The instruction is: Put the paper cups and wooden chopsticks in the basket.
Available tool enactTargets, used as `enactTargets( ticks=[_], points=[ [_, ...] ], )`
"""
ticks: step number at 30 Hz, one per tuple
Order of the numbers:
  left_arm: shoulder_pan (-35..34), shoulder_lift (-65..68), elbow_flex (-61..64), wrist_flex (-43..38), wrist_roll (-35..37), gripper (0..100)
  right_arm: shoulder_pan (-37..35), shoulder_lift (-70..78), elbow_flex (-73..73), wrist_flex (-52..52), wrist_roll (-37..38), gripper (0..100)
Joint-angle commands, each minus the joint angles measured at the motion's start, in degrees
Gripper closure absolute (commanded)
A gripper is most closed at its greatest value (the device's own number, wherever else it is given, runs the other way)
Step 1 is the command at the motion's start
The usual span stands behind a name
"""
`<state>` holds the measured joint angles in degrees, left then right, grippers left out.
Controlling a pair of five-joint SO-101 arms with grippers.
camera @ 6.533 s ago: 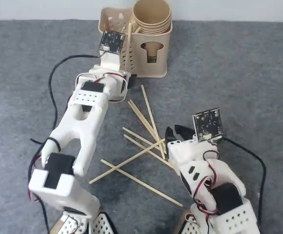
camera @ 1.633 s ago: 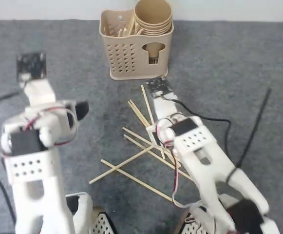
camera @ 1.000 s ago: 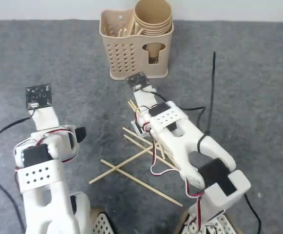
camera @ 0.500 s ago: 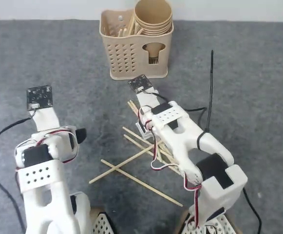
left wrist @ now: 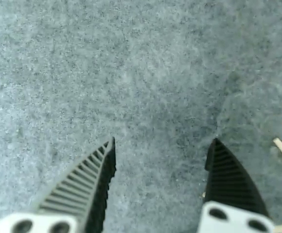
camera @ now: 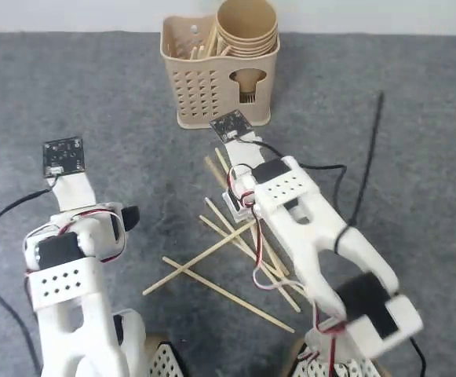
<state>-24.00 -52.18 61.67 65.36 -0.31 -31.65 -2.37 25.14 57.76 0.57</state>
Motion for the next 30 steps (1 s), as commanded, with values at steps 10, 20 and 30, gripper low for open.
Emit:
enactTargets(
  ticks=[10, 20, 30],
  points=[
    [-0.1, -1.4, -0.5, -1.5, -0.5, 71, -0.8, -35.9, -2.0, 4.1, 1.1, 99.2],
    [-0.1, -1.8, 0.0, -1.8, -0.4, 71, -0.6, -37.0, -2.1, -14.5, 9.0, 99.2],
    [-0.1, -1.8, 0.7, -2.7, -0.4, 71, 2.0, -25.0, -2.1, -42.1, 10.5, 99.2]
  ],
)
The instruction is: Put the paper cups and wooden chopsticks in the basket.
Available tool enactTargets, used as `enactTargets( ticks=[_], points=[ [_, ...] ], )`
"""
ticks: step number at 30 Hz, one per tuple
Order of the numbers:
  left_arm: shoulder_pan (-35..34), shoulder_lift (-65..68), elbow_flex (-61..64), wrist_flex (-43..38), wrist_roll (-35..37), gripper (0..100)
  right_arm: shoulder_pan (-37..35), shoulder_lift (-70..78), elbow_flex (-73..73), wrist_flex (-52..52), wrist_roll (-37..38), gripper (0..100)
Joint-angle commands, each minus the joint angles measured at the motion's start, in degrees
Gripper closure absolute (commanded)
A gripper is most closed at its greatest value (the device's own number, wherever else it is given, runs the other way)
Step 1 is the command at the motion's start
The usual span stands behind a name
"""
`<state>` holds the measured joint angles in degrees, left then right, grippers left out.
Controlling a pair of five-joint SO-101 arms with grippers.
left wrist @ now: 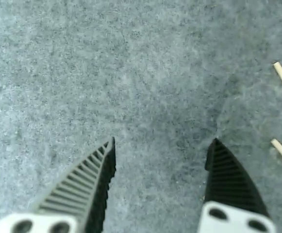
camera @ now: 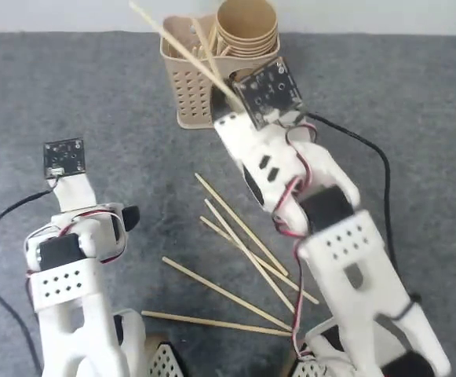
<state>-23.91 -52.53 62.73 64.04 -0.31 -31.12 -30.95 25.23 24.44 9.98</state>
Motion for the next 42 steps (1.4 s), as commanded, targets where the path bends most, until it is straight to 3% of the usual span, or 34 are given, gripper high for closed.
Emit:
enactTargets(
  ticks=[1, 6, 20, 27, 42],
  points=[
    [-0.2, -1.5, -0.4, -1.4, -0.4, 71, 1.7, 5.2, -2.9, -11.0, 1.1, 99.2],
    [-0.2, -1.5, -0.4, -1.4, -0.4, 71, 3.1, 14.2, -13.5, -14.5, 0.9, 99.2],
    [-0.2, -1.5, -0.4, -1.4, -0.4, 71, 6.0, 41.3, -53.9, -14.5, -14.9, 99.2],
    [-0.1, -1.5, -0.3, -1.4, -0.3, 71, 2.8, 50.6, -67.9, -14.5, -12.6, 99.2],
    [-0.1, -1.5, 0.1, -1.4, -0.3, 71, 3.6, 79.3, -94.5, -14.5, -10.8, 99.2]
  ],
)
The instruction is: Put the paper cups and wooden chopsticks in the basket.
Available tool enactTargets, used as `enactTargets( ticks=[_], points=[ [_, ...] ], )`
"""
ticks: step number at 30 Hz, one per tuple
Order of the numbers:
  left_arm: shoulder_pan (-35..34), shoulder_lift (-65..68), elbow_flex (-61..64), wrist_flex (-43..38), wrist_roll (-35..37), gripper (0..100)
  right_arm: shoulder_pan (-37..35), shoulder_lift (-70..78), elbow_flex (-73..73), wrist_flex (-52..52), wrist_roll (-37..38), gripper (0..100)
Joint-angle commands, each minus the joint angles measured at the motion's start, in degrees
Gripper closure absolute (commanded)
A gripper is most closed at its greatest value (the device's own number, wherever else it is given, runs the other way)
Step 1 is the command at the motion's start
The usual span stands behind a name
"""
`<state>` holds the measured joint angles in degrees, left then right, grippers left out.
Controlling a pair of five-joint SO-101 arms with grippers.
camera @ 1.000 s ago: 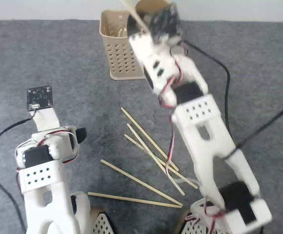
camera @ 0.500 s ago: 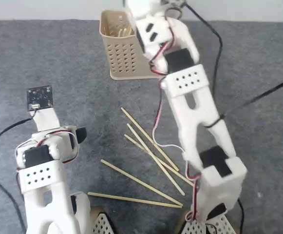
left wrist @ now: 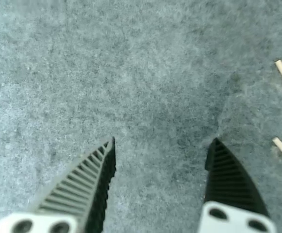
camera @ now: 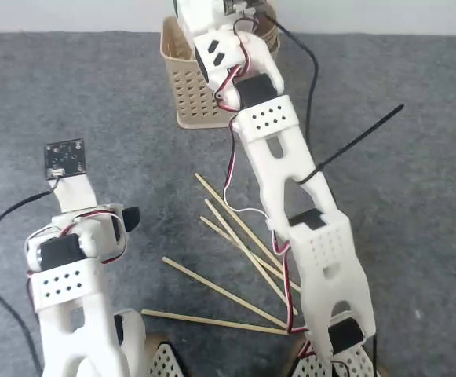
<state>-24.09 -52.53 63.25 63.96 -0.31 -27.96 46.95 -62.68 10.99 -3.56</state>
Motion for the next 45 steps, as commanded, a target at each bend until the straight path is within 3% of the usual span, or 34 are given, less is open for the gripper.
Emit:
enactTargets(
  ticks=[1, 3, 8, 10, 15, 20, 27, 34, 37, 42, 45],
  points=[
    [0.1, -1.5, -0.4, -1.3, -0.3, 71, 0.5, 2.9, -7.7, -1.0, 3.0, 99.2],
    [0.1, -1.5, -0.4, -1.3, -0.3, 71, 0.5, 5.1, -9.5, -0.8, 3.2, 98.0],
    [0.1, -1.5, -0.3, -1.3, -0.3, 71, 0.4, 5.6, -15.6, 10.4, 2.6, 79.6],
    [0.3, -1.4, -0.3, -1.3, -0.4, 71, 0.4, 6.1, -19.1, 13.7, 2.6, 76.8],
    [5.2, -1.1, 1.3, -3.9, -0.4, 71, 1.6, 5.8, -29.7, 22.5, -3.3, 76.8],
    [12.5, -1.6, 1.2, -7.0, 0.1, 71, 2.2, -0.1, -33.8, 39.9, -5.2, 76.8],
    [20.7, -1.1, -9.3, -7.1, 9.5, 69, 1.8, -17.5, -33.7, 71.0, -5.2, 76.8],
    [28.3, -1.0, -11.3, -10.9, 14.4, 67, 2.6, -27.1, -33.7, 91.7, -5.1, 76.8],
    [28.5, -1.0, -11.2, -14.3, 15.3, 67, 5.6, -28.9, -33.6, 92.4, -5.0, 79.0],
    [30.4, 4.9, -13.1, -21.1, 15.9, 67, 7.3, -30.6, -33.5, 92.4, -5.0, 95.8],
    [31.1, 13.6, -17.1, -23.0, 16.0, 67, 7.5, -33.3, -33.1, 92.4, -4.9, 93.6]
  ],
)
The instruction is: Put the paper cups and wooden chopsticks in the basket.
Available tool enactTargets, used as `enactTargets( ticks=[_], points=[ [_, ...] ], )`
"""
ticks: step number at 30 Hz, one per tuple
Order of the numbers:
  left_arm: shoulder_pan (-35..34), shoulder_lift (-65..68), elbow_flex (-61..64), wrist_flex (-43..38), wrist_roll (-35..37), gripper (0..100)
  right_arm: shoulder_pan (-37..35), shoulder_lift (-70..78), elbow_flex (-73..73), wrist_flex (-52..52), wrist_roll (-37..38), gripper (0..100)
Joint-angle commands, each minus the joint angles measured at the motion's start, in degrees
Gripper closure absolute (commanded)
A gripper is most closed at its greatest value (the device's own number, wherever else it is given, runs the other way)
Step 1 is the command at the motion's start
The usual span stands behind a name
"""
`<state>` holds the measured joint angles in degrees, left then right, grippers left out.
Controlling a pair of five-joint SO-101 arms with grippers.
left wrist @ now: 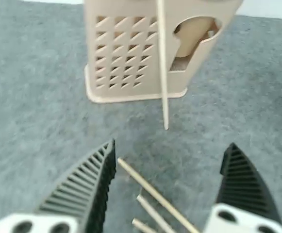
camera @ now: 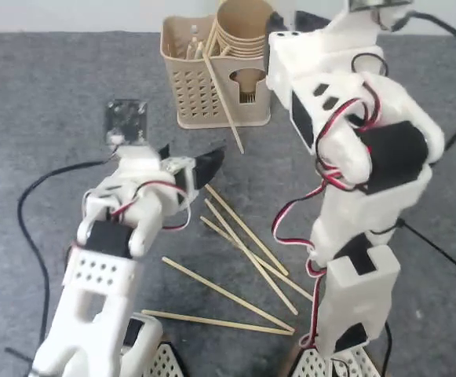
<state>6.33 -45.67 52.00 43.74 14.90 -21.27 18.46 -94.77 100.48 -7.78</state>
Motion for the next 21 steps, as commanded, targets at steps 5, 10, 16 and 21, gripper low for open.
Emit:
enactTargets(
  ticks=[5, 10, 16, 21],
  points=[
    [0.7, 20.2, -14.9, -3.1, 0.9, 67, 0.6, -14.5, 11.9, 2.9, -0.7, 89.8],
    [1.8, 30.3, -22.1, -4.8, 3.0, 67, 0.5, -29.2, 37.3, 2.4, -1.0, 90.9],
    [5.2, 39.0, -23.8, -12.0, 2.8, 67, 0.6, -44.4, 63.6, -3.2, -0.6, 90.9],
    [5.4, 45.7, -29.1, -13.4, 0.5, 72, 0.5, -56.6, 84.4, -14.9, 0.5, 90.9]
  ],
)
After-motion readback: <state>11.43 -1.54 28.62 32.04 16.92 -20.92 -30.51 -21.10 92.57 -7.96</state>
